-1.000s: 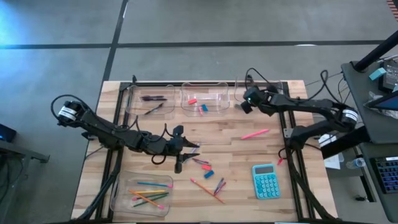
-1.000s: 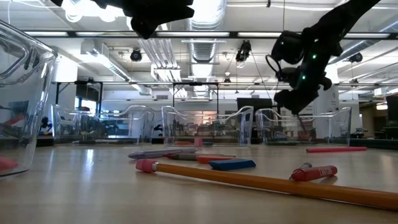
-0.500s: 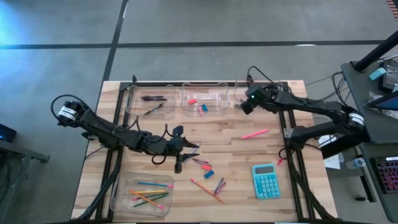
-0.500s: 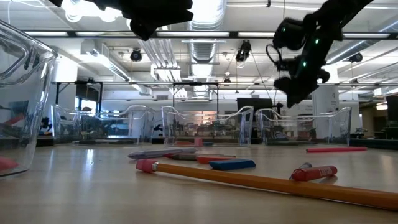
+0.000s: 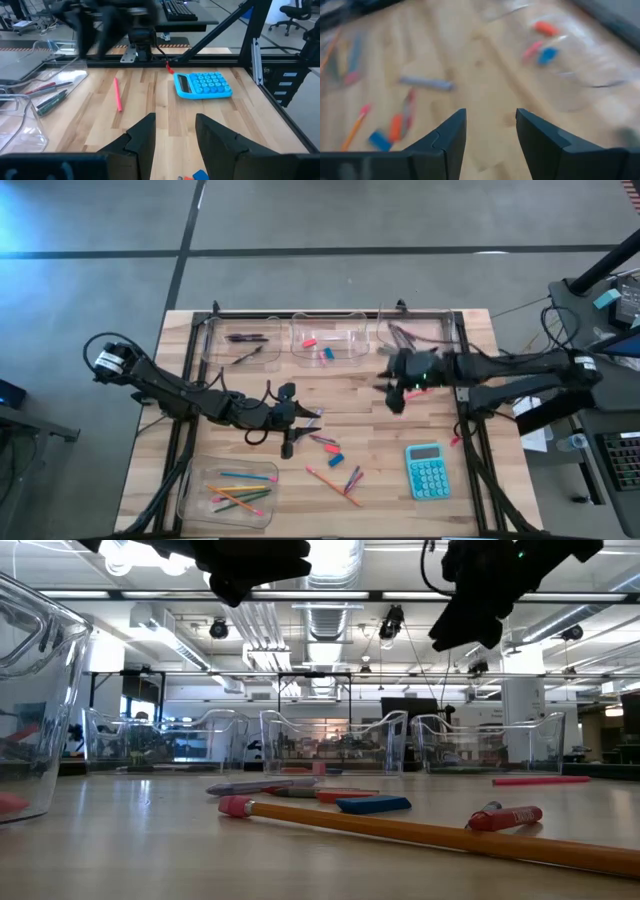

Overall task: Sort crayons/erasers/pens/pencils in bins
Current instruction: Put the pink pencil into the bottom transparent bin

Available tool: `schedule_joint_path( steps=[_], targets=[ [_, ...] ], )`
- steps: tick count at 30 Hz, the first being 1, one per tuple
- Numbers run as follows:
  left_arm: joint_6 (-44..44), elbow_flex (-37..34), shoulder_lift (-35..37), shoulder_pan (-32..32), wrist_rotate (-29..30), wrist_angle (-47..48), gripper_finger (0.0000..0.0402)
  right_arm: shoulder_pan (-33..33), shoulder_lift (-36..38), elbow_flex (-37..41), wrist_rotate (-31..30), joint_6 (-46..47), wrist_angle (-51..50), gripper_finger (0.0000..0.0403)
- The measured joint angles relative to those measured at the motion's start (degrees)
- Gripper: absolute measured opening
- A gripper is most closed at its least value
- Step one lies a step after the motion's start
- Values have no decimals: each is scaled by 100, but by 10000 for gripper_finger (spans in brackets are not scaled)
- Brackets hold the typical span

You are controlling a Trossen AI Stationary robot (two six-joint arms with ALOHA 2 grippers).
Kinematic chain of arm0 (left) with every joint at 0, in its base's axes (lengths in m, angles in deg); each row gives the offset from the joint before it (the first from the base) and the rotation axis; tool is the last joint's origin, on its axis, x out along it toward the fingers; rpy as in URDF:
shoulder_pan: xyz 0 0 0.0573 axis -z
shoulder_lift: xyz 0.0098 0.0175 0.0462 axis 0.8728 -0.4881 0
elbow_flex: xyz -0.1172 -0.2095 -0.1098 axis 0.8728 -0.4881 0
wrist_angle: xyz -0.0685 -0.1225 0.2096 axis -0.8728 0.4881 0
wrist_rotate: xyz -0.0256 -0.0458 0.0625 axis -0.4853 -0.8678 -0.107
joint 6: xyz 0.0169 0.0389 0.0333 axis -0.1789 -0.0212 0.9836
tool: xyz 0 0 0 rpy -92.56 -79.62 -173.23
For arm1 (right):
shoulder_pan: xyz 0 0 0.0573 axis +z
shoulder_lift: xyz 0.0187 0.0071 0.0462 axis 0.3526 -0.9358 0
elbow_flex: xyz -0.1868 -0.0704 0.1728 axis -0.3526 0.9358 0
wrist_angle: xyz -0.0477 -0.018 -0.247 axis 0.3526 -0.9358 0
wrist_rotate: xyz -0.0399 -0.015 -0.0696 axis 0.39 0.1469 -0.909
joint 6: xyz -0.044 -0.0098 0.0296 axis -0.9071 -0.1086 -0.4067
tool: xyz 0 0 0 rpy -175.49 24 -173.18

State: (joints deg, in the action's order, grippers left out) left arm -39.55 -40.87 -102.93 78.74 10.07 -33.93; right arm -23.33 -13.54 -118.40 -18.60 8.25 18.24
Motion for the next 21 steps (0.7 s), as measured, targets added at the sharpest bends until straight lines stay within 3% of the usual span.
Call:
schedule_joint_path(
  steps=[7, 13, 21],
  targets=[
    [-11, 0, -168, 0, -2, 3, 125, 941, -483, 0, -337, 635, -897, 162],
    [-15, 0, -191, -2, -4, -16, 125, 954, -896, 50, -579, 1491, -2182, 162],
    [-13, 0, -191, 0, -4, -15, 125, 948, -1178, 372, -597, 1514, -2241, 162]
  ],
)
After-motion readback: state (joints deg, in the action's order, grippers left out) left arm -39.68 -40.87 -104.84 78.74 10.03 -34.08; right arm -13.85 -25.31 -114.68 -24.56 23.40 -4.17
